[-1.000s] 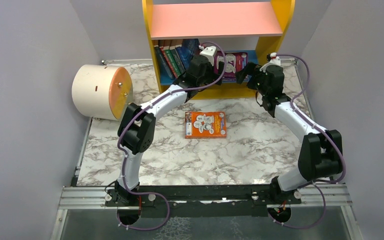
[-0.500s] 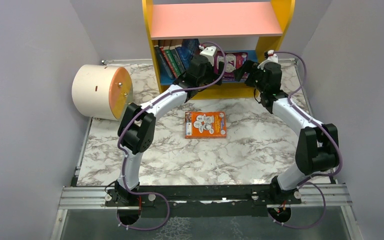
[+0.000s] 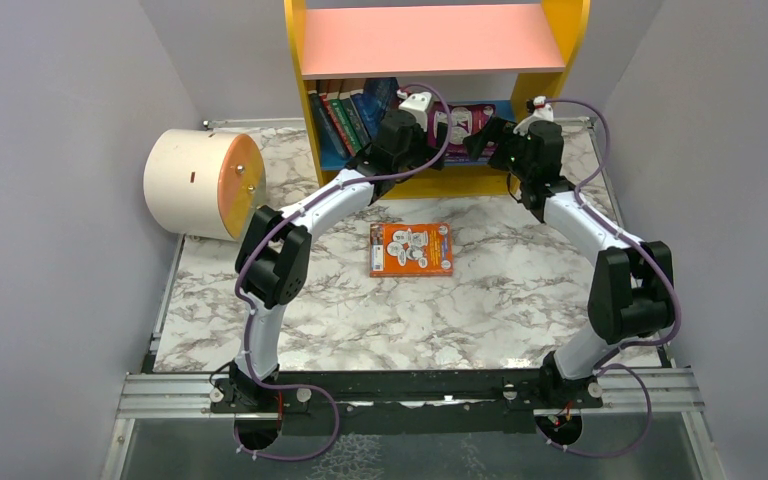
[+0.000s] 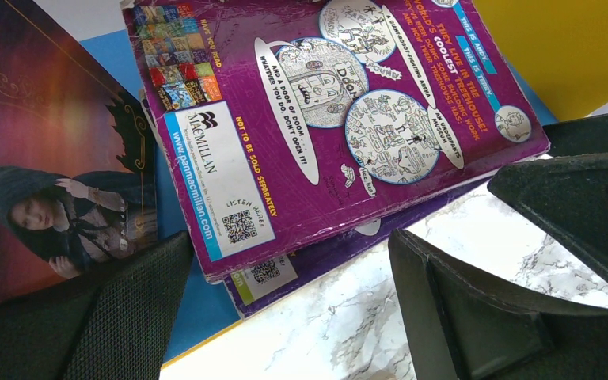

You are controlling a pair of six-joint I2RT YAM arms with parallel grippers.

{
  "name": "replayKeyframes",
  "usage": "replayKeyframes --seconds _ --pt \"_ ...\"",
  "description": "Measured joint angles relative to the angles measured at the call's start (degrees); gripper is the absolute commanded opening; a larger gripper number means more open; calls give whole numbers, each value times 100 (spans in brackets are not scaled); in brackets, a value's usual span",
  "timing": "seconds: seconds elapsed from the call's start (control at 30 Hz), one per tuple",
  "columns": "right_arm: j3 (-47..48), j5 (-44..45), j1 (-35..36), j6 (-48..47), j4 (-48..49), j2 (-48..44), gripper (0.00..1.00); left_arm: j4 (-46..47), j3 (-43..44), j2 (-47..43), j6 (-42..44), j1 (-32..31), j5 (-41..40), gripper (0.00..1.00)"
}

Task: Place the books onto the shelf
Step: Adjust the book on the shelf.

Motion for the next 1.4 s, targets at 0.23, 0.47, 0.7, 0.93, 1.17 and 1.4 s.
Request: replayKeyframes --seconds 0.23,0.47,0.7,0.93,1.17,1.4 --pt "0 -35 -13 -22 7 17 100 74 -50 -2 -66 0 24 87" --pt "63 -103 -28 -44 46 81 100 256 -251 -55 -105 0 42 87" --pt "87 -142 -31 -44 48 118 100 284 -468 -125 -192 0 103 87" --pt "103 -170 -28 -44 68 151 100 299 -643 -186 -229 0 111 87" --pt "146 -173 -28 -44 66 164 100 302 -686 -273 -236 0 94 87" --pt "157 -173 -28 -46 66 164 100 260 -634 -282 -208 0 90 87"
